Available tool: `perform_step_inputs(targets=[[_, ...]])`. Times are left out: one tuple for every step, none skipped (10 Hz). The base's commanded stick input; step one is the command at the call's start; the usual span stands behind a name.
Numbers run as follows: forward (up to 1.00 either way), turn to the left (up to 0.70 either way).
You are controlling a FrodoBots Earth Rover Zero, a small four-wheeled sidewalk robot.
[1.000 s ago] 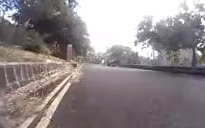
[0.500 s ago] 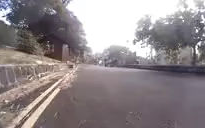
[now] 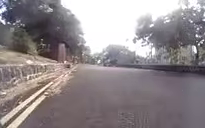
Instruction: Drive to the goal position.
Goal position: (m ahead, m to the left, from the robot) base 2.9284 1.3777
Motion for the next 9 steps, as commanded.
perform_step_inputs(targets=[[1.00, 0.40], [1.00, 0.00], [1.00, 0.00], [1.00, 0.00], [1.00, 0.00], [1.00, 0.00], [1.00, 0.00], [1.00, 0.00], [1.00, 0.00]])
